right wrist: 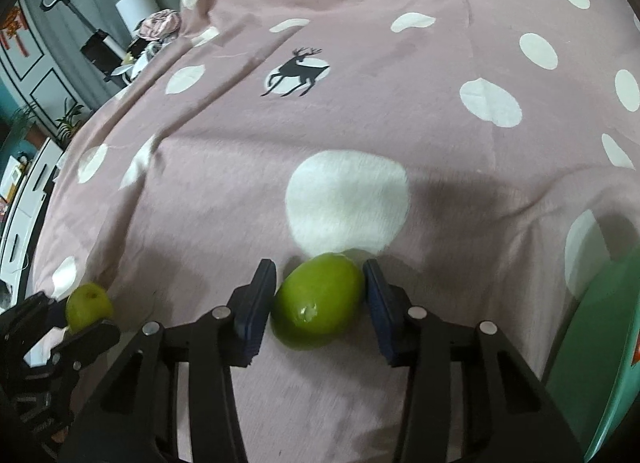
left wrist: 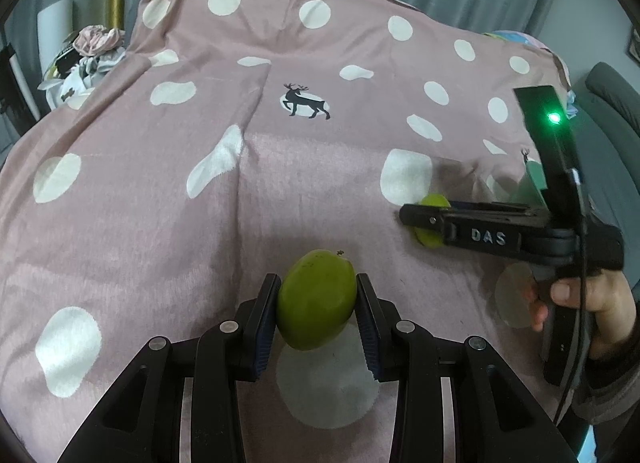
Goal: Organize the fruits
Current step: 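Grasp the other green plum with the right tool while the left tool holds its plum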
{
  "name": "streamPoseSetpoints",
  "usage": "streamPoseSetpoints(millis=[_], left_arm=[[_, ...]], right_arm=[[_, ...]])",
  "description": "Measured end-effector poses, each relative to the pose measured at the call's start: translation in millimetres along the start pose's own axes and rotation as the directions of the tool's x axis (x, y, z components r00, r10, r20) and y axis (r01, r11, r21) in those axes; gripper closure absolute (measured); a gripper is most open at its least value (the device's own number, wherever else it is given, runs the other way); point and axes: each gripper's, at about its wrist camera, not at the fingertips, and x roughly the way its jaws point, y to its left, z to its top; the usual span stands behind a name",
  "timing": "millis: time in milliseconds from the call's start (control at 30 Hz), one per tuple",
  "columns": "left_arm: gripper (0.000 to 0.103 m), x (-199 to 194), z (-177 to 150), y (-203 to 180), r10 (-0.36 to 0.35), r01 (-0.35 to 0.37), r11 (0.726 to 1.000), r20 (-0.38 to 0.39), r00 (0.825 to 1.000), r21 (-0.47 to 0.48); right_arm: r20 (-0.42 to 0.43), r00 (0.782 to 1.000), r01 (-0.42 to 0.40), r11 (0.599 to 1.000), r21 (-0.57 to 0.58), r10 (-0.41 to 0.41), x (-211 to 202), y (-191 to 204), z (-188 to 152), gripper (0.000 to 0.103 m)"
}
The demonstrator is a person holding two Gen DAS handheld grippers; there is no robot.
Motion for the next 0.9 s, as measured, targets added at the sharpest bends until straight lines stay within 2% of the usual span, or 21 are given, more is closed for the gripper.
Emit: streamPoseSetpoints(millis=[233,267,300,333,367,500,633,667,700,767,833,900], left_arm=[[0.066,-7,-5,-5,0.004,-0.004,1.000,0.000,1.000,0.012],[0.066,-8,-5,-6,0.005,-0.005,1.000,-0.001,1.000,0.013],[0.066,-9,-6,-7,0.005,-0.005,1.000,-0.001,1.000,0.016],[0.066,-10,-7,-8,0.005,-0.005,1.000,-0.001,1.000,0.018],[0.066,-11,-8,-10,0.006,-0.006,1.000,-0.001,1.000,0.021],[0.066,-12,-11,-16,0.010,-0.010,1.000,-0.007,1.000,0.027],[0.066,-15,-15,-16,0.015,-0.015,1.000,-0.009,1.000,0.021],[0.066,-16,-15,-16,0.017,-0.016,1.000,-0.011,1.000,0.020],[0.066,-16,-16,-16,0.018,-0.017,1.000,-0.012,1.000,0.021],[0.066,-16,-16,-16,0.018,-0.017,1.000,-0.012,1.000,0.022],[0.066,-16,-17,-17,0.018,-0.017,1.000,-0.013,1.000,0.021],[0.066,-16,-17,-17,0.016,-0.015,1.000,-0.014,1.000,0.024]], right_arm=[[0.018,0.997,-0.081,0.997,-0.001,0.081,-24,9,-26,0.059],[0.022,0.996,-0.089,0.996,-0.004,0.089,-28,10,-30,0.061],[0.027,0.995,-0.096,0.995,-0.006,0.096,-32,11,-33,0.069],[0.034,0.993,-0.112,0.994,-0.008,0.112,-37,12,-36,0.069],[0.042,0.992,-0.118,0.993,-0.012,0.118,-41,13,-39,0.075],[0.023,0.994,-0.107,0.994,-0.011,0.107,-43,13,-46,0.076],[0.026,0.992,-0.123,0.992,0.028,0.122,-42,7,-49,0.072],[0.019,0.993,-0.121,0.992,0.030,0.120,-42,6,-49,0.067],[0.004,0.993,-0.120,0.992,0.034,0.120,-40,7,-50,0.055],[-0.012,0.993,-0.118,0.992,0.033,0.119,-37,9,-52,0.040],[-0.017,0.993,-0.120,0.993,0.019,0.121,-35,11,-56,0.040],[-0.018,0.994,-0.106,0.994,-0.014,0.105,-33,15,-57,0.048]])
